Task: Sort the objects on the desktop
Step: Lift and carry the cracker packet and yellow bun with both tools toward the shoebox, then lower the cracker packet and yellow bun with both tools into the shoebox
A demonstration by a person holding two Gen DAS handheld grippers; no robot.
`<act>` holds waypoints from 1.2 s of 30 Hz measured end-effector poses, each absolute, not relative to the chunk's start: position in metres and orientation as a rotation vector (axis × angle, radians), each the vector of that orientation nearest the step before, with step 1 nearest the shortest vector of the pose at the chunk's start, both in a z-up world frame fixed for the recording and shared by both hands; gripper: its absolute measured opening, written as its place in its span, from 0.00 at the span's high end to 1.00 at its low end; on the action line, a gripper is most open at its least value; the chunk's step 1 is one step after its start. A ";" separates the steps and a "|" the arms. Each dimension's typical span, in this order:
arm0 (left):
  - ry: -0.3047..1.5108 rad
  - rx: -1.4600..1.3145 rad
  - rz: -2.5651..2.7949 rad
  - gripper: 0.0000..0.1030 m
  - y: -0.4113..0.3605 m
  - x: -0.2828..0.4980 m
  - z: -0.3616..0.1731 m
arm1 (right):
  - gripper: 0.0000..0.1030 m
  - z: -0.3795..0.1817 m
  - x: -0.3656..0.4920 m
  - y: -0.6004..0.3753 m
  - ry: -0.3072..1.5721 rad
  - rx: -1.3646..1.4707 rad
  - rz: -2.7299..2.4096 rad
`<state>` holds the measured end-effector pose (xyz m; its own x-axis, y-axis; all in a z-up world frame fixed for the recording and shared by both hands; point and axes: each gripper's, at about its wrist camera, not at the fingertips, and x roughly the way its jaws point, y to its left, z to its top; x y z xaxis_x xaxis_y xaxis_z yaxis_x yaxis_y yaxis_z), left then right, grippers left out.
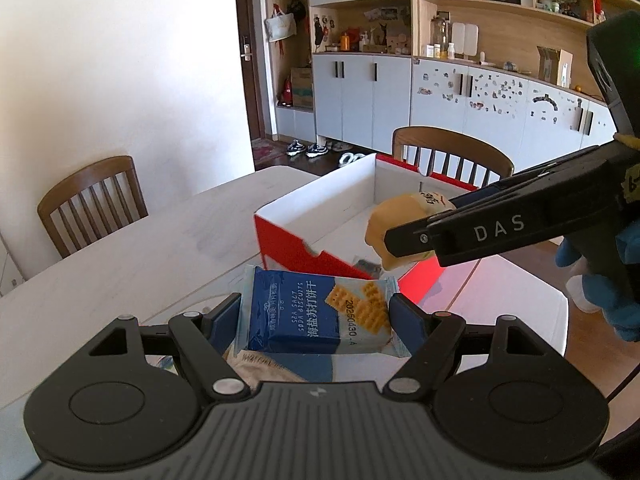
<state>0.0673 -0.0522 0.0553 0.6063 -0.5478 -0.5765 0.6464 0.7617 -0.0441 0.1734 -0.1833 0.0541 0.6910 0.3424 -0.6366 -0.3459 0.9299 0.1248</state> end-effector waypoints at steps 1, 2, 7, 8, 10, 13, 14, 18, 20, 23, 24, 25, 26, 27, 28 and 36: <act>0.604 0.177 -0.697 0.23 -0.058 0.068 0.056 | 0.33 0.054 0.177 -0.187 0.711 -0.006 0.384; 0.605 0.176 -0.699 0.23 -0.063 0.070 0.057 | 0.33 0.053 0.180 -0.191 0.712 -0.007 0.382; 0.611 0.170 -0.713 0.23 -0.088 0.077 0.059 | 0.33 0.052 0.194 -0.212 0.716 -0.012 0.382; 0.612 0.169 -0.717 0.23 -0.093 0.078 0.060 | 0.33 0.052 0.198 -0.216 0.720 -0.011 0.383; 0.613 0.172 -0.723 0.23 -0.104 0.081 0.061 | 0.33 0.052 0.203 -0.224 0.727 -0.008 0.382; 0.620 0.170 -0.734 0.23 -0.118 0.086 0.061 | 0.33 0.052 0.211 -0.233 0.726 -0.015 0.382; 0.625 0.170 -0.737 0.23 -0.123 0.089 0.061 | 0.33 0.053 0.215 -0.236 0.725 -0.018 0.383; 0.648 0.165 -0.744 0.23 -0.139 0.100 0.059 | 0.33 0.053 0.227 -0.246 0.719 -0.026 0.381; 0.657 0.168 -0.741 0.23 -0.146 0.107 0.058 | 0.33 0.052 0.234 -0.251 0.719 -0.030 0.373; 0.669 0.172 -0.745 0.23 -0.155 0.116 0.055 | 0.33 0.050 0.244 -0.258 0.723 -0.029 0.367; 0.673 0.175 -0.746 0.23 -0.157 0.119 0.054 | 0.33 0.049 0.247 -0.259 0.724 -0.032 0.363; 0.675 0.179 -0.746 0.23 -0.161 0.122 0.053 | 0.33 0.047 0.251 -0.261 0.727 -0.035 0.359; 0.678 0.188 -0.748 0.23 -0.164 0.125 0.052 | 0.33 0.046 0.255 -0.263 0.730 -0.039 0.357; 0.678 0.197 -0.749 0.23 -0.168 0.129 0.051 | 0.33 0.044 0.259 -0.264 0.735 -0.044 0.354; 0.678 0.207 -0.747 0.23 -0.171 0.132 0.051 | 0.33 0.041 0.264 -0.266 0.743 -0.050 0.350; 0.730 0.246 -0.750 0.23 -0.194 0.170 0.038 | 0.33 0.027 0.297 -0.278 0.776 -0.050 0.329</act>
<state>0.1705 -0.1938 0.0382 0.5028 -0.5323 -0.6810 0.6954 0.7170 -0.0470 0.2966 -0.2779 0.0271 0.6652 0.2730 -0.6949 -0.3097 0.9478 0.0758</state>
